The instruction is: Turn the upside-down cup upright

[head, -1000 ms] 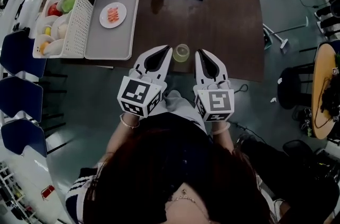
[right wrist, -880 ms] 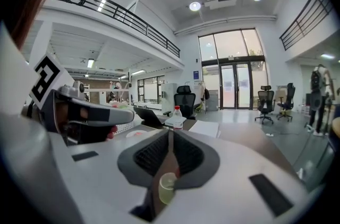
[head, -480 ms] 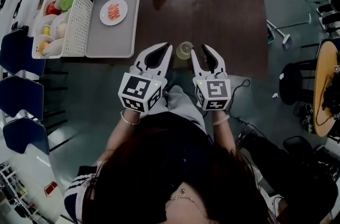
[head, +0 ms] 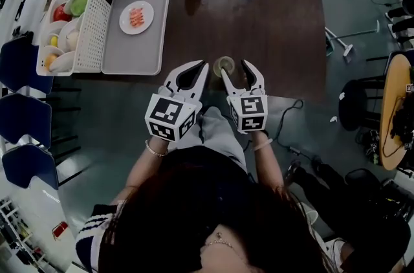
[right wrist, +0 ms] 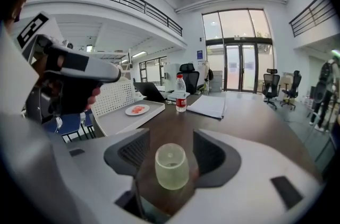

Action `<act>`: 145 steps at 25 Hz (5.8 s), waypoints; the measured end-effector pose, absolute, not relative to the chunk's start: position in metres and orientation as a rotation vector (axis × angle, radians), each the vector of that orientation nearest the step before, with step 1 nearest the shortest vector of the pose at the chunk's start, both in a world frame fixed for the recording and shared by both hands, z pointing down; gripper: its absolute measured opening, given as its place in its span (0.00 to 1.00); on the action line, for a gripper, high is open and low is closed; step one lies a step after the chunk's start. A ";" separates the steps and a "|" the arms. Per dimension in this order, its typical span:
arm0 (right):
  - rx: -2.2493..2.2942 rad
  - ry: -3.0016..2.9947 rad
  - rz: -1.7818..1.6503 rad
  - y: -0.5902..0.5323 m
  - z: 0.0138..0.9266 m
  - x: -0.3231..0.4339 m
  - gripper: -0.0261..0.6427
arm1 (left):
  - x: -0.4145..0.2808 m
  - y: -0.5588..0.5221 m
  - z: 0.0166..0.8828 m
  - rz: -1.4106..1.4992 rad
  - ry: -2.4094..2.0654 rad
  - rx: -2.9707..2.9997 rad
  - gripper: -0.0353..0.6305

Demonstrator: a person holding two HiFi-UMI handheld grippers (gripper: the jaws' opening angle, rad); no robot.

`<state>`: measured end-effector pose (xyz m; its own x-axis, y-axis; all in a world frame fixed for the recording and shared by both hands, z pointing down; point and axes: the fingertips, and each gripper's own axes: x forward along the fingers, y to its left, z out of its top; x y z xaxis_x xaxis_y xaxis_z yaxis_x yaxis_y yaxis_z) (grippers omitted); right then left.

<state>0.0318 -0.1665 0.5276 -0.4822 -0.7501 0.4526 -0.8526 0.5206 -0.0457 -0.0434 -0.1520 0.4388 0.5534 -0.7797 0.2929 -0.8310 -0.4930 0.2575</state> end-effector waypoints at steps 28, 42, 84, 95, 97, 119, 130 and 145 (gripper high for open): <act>1.206 -2.191 0.483 -0.177 0.627 0.021 0.53 | -0.055 -0.150 0.475 0.267 -1.284 2.342 0.06; 1.214 -2.200 0.482 -0.181 0.614 0.025 0.51 | -0.062 -0.149 0.468 0.257 -1.299 2.351 0.06; 1.402 -2.411 0.316 -0.163 0.428 0.047 0.51 | -0.049 -0.159 0.398 0.057 -1.277 2.516 0.06; 1.407 -2.595 0.602 -0.149 0.418 0.054 0.51 | -0.049 -0.155 0.398 0.039 -1.291 2.508 0.06; 1.403 -2.623 0.660 -0.148 0.418 0.055 0.51 | -0.049 -0.155 0.399 0.035 -1.292 2.505 0.06; 1.227 -2.913 1.493 -0.147 0.415 0.067 0.51 | -0.045 -0.157 0.391 -0.034 -1.240 2.510 0.06; 1.080 -2.960 1.946 -0.149 0.423 0.073 0.51 | -0.051 -0.161 0.396 -0.023 -1.236 2.500 0.06; 0.866 -2.982 2.191 -0.146 0.422 0.069 0.51 | -0.042 -0.151 0.389 -0.082 -1.121 2.564 0.06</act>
<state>0.0692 -0.1456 0.4219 -0.6979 -0.6730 -0.2450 0.0325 0.3119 -0.9495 -0.0416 -0.1505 0.3895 0.6869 -0.7221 0.0822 -0.7025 -0.6307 0.3297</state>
